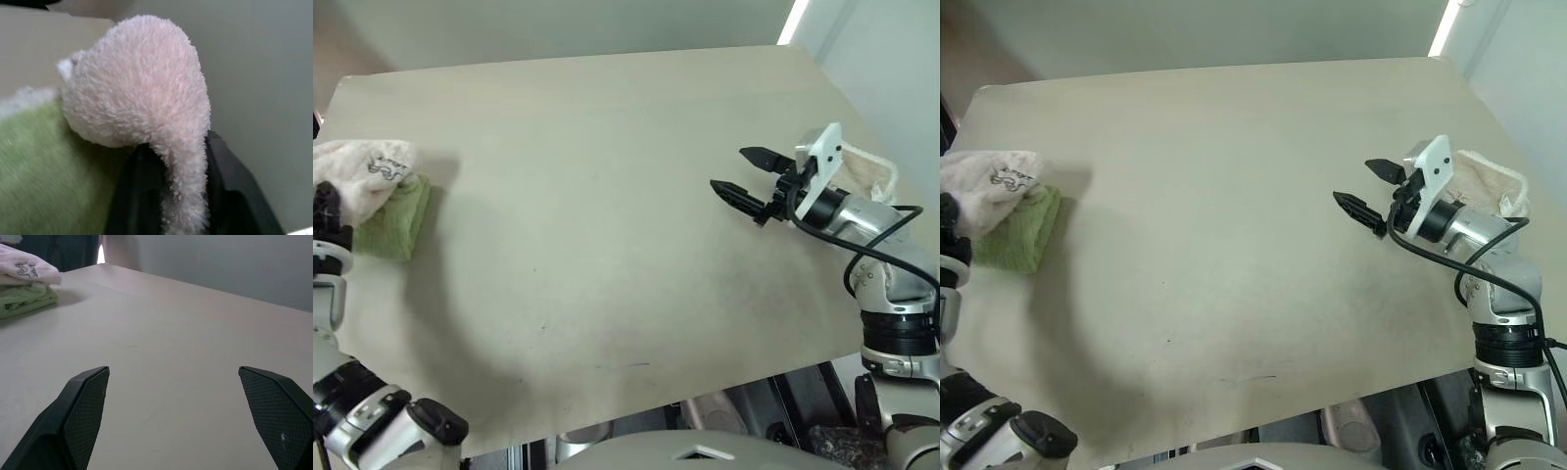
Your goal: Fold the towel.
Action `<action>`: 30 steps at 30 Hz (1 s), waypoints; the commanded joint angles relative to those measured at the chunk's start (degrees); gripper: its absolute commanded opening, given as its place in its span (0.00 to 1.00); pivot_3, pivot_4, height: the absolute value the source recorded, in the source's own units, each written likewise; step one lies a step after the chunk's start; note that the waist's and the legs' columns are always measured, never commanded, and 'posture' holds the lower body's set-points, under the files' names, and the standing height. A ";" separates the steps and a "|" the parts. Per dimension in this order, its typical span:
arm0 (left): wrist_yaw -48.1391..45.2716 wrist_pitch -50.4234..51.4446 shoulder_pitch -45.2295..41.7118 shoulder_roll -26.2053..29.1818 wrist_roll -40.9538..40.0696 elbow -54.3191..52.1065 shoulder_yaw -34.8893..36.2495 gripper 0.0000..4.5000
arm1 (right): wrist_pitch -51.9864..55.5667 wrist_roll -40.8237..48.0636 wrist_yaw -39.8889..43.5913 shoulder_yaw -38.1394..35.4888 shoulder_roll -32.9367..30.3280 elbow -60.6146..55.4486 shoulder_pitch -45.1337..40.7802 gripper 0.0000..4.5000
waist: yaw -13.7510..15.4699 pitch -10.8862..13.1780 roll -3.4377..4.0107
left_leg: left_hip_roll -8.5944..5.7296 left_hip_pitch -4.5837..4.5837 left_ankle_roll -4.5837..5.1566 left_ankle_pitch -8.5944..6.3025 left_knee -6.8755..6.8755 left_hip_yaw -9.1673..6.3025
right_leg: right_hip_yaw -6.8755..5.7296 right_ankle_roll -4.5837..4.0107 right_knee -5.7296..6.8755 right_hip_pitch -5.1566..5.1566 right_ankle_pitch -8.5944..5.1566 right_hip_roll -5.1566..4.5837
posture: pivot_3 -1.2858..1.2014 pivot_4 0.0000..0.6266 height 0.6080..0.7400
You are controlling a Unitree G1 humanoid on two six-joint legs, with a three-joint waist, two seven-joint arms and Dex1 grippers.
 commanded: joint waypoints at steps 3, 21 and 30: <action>1.14 -0.69 0.64 0.98 -2.64 -3.56 0.07 0.71 | -1.42 0.04 0.72 -0.75 -0.33 -0.56 -1.12 1.00 | 0.03 0.00 0.01 | 0.03 0.00 -0.01 0.00 -0.02 -0.04 | -0.03 -0.01 0.01 0.00 0.00 0.03 | 0.52 0.24 1.00; 1.76 -1.44 1.33 1.31 -3.83 -3.65 -0.68 1.00 | -1.50 0.04 0.75 -0.73 -0.34 -0.49 -1.13 1.00 | 0.01 0.00 0.00 | 0.02 0.01 -0.01 0.00 -0.02 -0.03 | -0.01 -0.01 0.01 0.01 0.00 0.03 | 0.52 0.24 1.00; 1.81 -1.54 1.40 1.35 -3.94 -3.64 -0.77 1.00 | -1.50 0.04 0.75 -0.73 -0.34 -0.49 -1.13 1.00 | 0.01 0.00 0.00 | 0.02 0.01 -0.01 0.00 -0.02 -0.03 | -0.01 -0.01 0.01 0.01 0.00 0.03 | 0.52 0.24 1.00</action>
